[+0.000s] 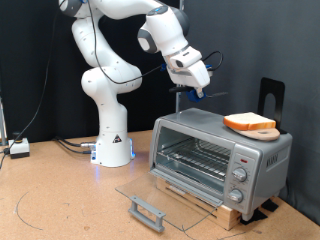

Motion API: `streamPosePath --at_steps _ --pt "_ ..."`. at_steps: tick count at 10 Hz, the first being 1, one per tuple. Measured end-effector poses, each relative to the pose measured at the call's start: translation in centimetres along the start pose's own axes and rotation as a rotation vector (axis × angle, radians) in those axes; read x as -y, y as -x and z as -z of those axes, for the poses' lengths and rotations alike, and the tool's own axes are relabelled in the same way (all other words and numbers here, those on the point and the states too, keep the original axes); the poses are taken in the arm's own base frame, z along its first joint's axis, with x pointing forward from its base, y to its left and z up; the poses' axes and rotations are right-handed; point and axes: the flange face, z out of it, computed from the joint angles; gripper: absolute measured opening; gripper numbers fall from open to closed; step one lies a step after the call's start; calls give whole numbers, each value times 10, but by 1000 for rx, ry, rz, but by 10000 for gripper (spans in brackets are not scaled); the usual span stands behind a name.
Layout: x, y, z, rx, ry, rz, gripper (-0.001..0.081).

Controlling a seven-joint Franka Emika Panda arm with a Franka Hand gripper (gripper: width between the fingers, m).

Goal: Make a piece of toast with the oven

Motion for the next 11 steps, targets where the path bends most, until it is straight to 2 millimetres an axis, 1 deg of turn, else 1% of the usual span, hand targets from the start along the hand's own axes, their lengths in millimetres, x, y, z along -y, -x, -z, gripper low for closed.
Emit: streamPosePath --at_steps 1,3,6,8,9,10,11 --pt "-15 2 6 -22 29 -82 391" --pt "-44 11 19 -24 87 -164 391" --pt "-85 29 41 -31 138 -228 391" --pt "-108 48 55 -15 126 -221 391" --pt "-118 58 61 -4 119 -197 391" --pt "-123 64 62 1 107 -175 391" --pt "-122 63 63 0 108 -182 391"
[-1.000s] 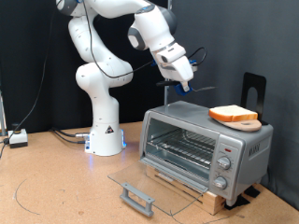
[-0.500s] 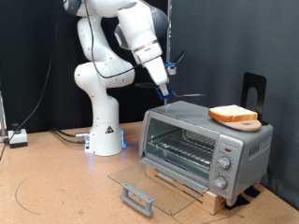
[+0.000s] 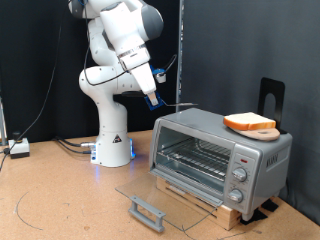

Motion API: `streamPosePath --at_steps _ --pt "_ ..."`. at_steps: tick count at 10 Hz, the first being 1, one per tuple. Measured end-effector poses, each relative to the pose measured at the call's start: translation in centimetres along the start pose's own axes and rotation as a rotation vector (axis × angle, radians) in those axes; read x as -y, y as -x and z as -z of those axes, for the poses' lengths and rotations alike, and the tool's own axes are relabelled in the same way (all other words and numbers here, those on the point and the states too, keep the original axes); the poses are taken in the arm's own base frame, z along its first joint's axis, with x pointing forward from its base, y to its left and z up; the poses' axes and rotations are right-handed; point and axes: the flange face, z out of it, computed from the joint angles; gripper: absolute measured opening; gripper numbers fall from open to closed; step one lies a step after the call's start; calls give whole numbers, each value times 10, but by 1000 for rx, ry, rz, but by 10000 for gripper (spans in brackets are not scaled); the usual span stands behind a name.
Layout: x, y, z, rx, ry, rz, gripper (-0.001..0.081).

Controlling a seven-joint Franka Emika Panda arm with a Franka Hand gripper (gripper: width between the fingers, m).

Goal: Make a piece of toast with the oven

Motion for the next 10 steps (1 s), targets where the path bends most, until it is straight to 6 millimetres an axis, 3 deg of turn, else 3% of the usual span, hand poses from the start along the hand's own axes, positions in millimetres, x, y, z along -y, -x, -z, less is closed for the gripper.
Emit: streamPosePath --at_steps 3,6,9,10 --pt "16 -26 0 35 60 48 391" --pt "37 -56 -19 227 107 85 391" --pt "32 -85 -43 302 96 52 391" --pt "33 -84 -43 301 97 53 391"
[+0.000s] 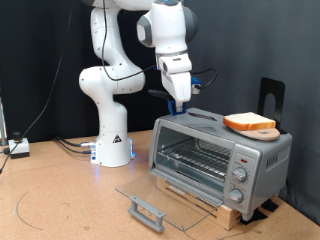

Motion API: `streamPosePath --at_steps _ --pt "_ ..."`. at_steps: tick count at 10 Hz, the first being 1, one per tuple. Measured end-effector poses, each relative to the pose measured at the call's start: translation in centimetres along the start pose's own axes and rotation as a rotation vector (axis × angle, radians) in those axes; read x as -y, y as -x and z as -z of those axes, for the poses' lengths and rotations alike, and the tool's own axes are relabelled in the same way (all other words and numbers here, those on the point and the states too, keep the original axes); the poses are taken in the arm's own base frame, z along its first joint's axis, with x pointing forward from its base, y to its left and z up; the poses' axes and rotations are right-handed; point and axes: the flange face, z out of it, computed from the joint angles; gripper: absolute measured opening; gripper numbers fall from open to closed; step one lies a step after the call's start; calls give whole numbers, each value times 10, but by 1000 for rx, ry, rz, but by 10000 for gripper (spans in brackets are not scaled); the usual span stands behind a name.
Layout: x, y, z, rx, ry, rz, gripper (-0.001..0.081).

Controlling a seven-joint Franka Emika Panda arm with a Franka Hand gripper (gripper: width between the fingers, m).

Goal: Make a piece of toast with the oven

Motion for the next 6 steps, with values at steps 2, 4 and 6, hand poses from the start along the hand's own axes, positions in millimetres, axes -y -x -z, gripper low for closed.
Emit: streamPosePath --at_steps 2,4,6 --pt "1 2 -3 -12 -10 -7 391" --pt "2 2 -10 -11 -4 -22 391" --pt "5 2 -17 -7 3 -34 391"
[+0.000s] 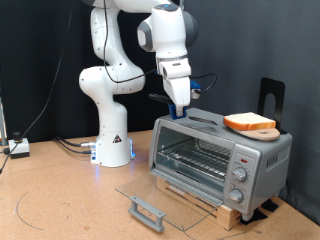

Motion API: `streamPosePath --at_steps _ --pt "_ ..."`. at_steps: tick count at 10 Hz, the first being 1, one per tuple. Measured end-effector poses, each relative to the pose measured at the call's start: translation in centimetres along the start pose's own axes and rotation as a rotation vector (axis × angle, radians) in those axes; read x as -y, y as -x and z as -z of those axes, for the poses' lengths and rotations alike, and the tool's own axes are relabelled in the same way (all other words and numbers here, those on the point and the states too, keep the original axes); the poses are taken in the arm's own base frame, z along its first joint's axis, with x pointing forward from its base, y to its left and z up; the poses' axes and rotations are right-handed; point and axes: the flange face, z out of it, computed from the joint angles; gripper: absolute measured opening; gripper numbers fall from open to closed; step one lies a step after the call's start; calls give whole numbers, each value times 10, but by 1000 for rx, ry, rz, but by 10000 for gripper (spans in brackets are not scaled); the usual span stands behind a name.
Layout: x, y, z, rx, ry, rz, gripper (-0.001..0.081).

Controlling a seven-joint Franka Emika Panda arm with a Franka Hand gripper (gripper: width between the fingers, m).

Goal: Make a piece of toast with the oven

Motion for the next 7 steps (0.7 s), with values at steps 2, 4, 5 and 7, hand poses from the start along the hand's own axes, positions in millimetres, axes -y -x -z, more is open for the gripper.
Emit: streamPosePath --at_steps 2,4,5,7 --pt "3 -2 -6 -3 4 -24 391" --pt "8 -7 -13 -5 0 -40 391" --pt "13 -10 -13 -16 -10 -41 391" --pt "22 -17 -9 -52 -34 -43 391"
